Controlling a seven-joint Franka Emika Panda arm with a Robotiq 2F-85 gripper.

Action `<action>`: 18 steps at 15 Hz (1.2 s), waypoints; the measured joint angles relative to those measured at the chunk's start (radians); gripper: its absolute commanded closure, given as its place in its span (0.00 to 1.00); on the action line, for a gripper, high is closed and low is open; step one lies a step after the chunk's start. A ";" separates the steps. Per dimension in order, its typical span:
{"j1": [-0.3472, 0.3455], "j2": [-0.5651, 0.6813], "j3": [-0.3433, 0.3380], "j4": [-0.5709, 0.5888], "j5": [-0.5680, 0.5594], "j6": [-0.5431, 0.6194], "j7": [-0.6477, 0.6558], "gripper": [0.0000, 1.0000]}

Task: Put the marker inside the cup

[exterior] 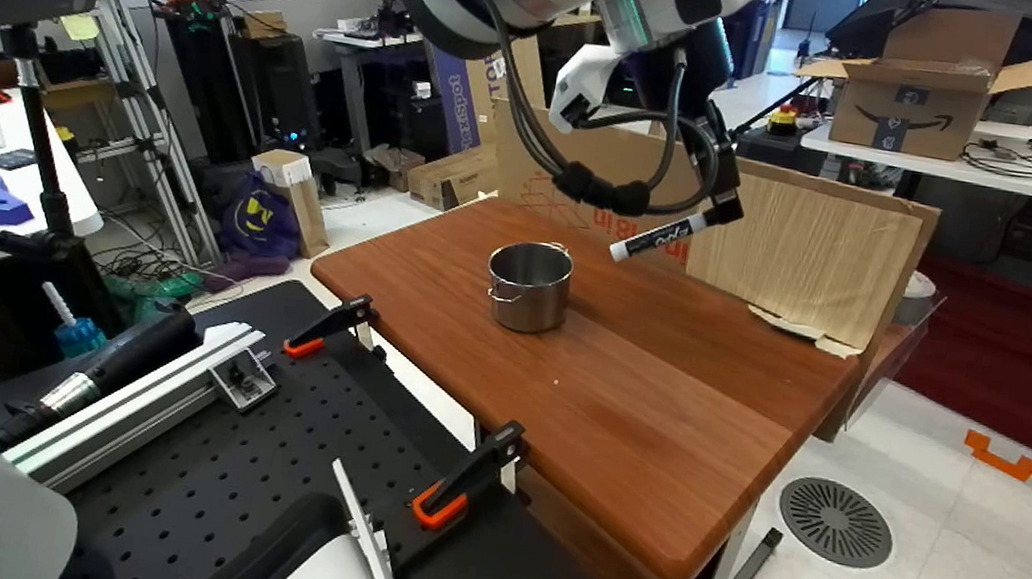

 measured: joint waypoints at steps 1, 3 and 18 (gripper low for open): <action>0.047 0.000 -0.032 -0.005 -0.030 0.000 0.031 0.95; 0.130 0.000 -0.085 -0.019 -0.083 0.000 0.082 0.95; 0.454 0.011 -0.267 -0.126 -0.238 0.001 0.244 0.95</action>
